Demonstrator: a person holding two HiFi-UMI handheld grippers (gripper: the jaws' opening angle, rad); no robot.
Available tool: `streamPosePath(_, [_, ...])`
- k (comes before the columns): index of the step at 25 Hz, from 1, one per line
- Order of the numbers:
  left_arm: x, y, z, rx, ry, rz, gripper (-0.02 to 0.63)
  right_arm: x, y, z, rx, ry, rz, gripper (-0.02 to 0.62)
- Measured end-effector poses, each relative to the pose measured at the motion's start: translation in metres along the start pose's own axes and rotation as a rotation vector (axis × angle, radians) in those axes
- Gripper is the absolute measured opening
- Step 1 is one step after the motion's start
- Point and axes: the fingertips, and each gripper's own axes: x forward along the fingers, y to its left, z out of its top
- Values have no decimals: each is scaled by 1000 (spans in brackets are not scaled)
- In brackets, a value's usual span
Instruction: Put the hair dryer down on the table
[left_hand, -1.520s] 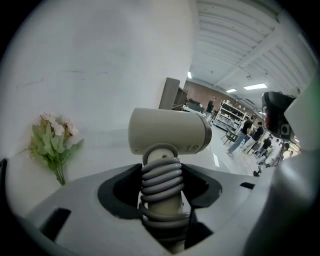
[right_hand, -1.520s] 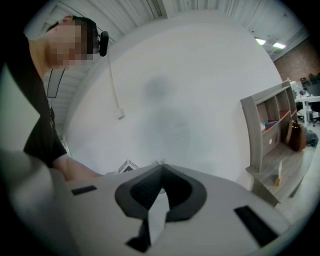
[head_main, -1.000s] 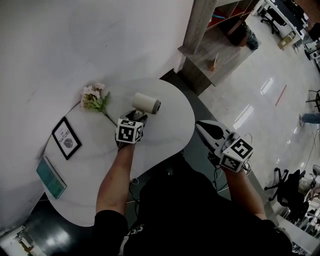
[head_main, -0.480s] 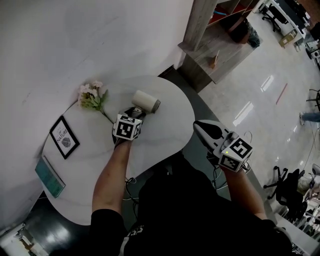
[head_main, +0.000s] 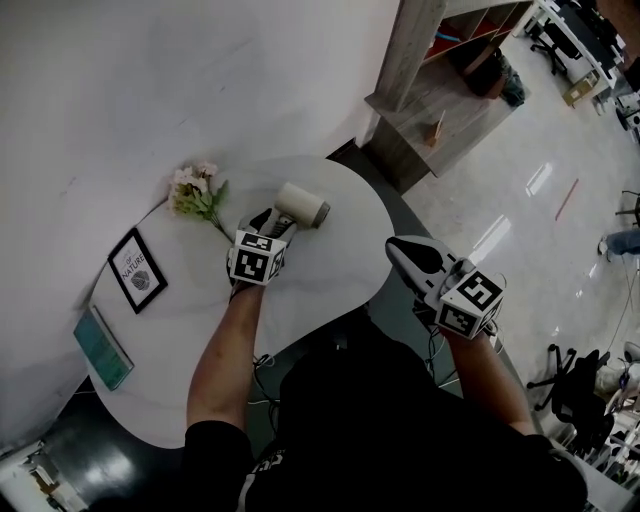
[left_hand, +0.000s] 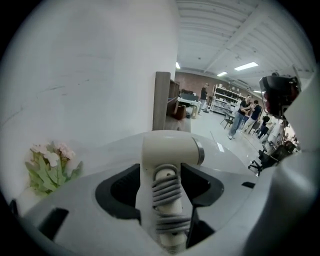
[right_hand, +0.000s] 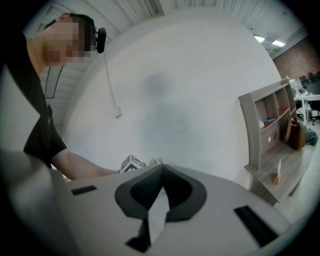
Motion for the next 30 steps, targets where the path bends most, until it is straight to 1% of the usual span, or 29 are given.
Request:
streamPosePath(3, [-21,6,10,-29,-56,18,279,4,9,11,-34,-8,11,6])
streamPosePath(5, [-37,12,16,-20,-83,46,284,8,17,16,-57,-7,18,6])
streamPosePath(8, [-63,21,20,18,-119,94,256,16,34,27,-74,-29,41,6])
streamPosePath(12, [-107,31,25,-3,-191,155,252,24,57,36,-120,-42,54,6])
streamPosePath(14, [-126,33,31,-8,-239,157,259,27,72,42,-133,-55,63,6])
streamPosePath(15, [-134,33,32,-14,-259,146,271,28,77,43,-151,-50,59,6])
streamPosePath(17, [-152,30,35,-23,-292,122,273,30,89,46,-185,-48,50,6])
streamPosePath(22, [-203,23,52,-16,-420,97,230,29,119,59,-233,-102,22,6])
streamPosePath(26, [-240,20,60,-19,-488,113,227,30,134,65,-247,-132,8,6])
streamPosePath(28, [-258,19,60,-18,-514,133,200,31,139,68,-248,-145,8,5])
streamPosePath(30, [-280,22,61,-29,-557,177,167,34,143,75,-245,-168,19,5])
